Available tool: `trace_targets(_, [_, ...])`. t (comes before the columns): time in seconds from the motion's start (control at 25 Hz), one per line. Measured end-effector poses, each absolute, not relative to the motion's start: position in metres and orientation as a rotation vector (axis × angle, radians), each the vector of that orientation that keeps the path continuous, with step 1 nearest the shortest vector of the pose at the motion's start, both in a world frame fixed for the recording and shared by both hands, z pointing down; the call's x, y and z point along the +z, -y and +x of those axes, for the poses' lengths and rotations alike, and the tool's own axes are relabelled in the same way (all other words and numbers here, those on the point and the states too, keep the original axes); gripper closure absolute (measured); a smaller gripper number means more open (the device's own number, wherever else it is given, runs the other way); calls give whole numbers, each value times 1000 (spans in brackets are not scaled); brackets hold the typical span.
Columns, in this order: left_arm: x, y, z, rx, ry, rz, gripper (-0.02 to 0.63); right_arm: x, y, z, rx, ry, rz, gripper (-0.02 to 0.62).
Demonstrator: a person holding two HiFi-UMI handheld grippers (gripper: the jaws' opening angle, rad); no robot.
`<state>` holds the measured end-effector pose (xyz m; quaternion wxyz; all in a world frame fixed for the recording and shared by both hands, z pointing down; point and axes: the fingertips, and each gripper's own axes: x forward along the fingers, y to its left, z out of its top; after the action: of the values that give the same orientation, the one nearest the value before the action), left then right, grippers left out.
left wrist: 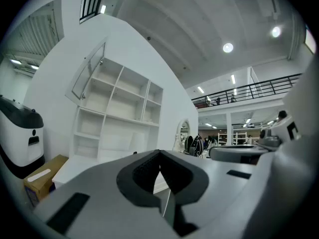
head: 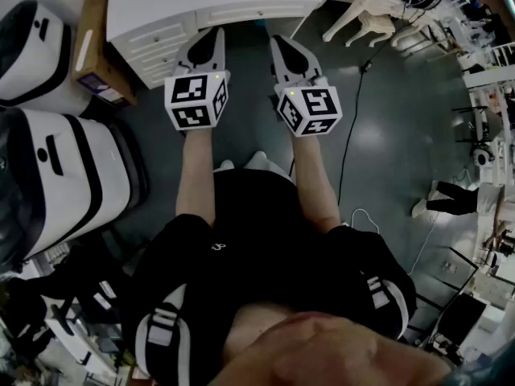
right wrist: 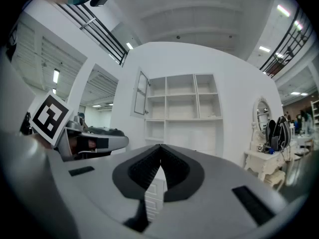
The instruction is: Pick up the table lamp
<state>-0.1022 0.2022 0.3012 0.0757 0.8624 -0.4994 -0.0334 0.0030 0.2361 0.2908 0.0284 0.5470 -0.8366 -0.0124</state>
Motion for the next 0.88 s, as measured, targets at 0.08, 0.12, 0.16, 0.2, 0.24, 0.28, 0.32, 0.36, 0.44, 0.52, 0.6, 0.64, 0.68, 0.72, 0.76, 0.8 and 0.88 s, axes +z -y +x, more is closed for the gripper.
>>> trace_targets(0.08, [301, -201, -102, -89, 1490, 2591, 597, 291, -232, 4, -19, 2580, 1691, 577])
trace_targets(0.12, [301, -200, -102, -86, 1486, 2593, 597, 291, -230, 3, -14, 2579, 1689, 577])
trace_targets(0.16, [301, -198, -102, -87, 1482, 2595, 597, 290, -227, 1, -14, 2580, 1685, 577])
trace_targets(0.2, [300, -196, -103, -92, 1480, 2596, 597, 290, -224, -1, -16, 2580, 1678, 577])
trace_targets(0.24, [299, -193, -104, -101, 1479, 2597, 597, 290, -221, -4, -19, 2580, 1671, 577])
trace_targets(0.28, [299, -190, -105, -111, 1479, 2595, 597, 290, -218, -6, -23, 2578, 1664, 577])
trace_targets(0.32, [299, -186, -108, -120, 1478, 2592, 597, 291, -214, -9, -27, 2576, 1658, 577])
trace_targets(0.36, [300, -182, -111, -125, 1479, 2586, 597, 291, -211, -12, -29, 2577, 1654, 577])
trace_targets(0.44, [300, -174, -118, -133, 1485, 2568, 597, 290, -207, -16, -27, 2590, 1663, 577])
trace_targets(0.52, [299, -168, -121, -150, 1480, 2553, 597, 287, -205, -13, -19, 2604, 1676, 577])
trace_targets(0.6, [300, -161, -120, -159, 1466, 2545, 597, 288, -197, -7, -8, 2577, 1682, 577])
trace_targets(0.64, [302, -157, -119, -157, 1462, 2540, 597, 290, -193, -3, -1, 2558, 1690, 577])
trace_targets(0.68, [305, -153, -118, -152, 1461, 2533, 597, 294, -189, 1, 11, 2546, 1699, 577])
trace_targets(0.72, [309, -151, -118, -146, 1461, 2526, 597, 297, -186, 4, 27, 2544, 1705, 577])
trace_targets(0.76, [313, -148, -118, -141, 1463, 2518, 597, 300, -183, 6, 40, 2548, 1709, 577])
trace_targets(0.8, [316, -146, -119, -136, 1467, 2512, 597, 303, -181, 7, 48, 2554, 1709, 577])
trace_targets(0.88, [324, -139, -121, -127, 1477, 2500, 597, 308, -173, 5, 50, 2576, 1700, 577])
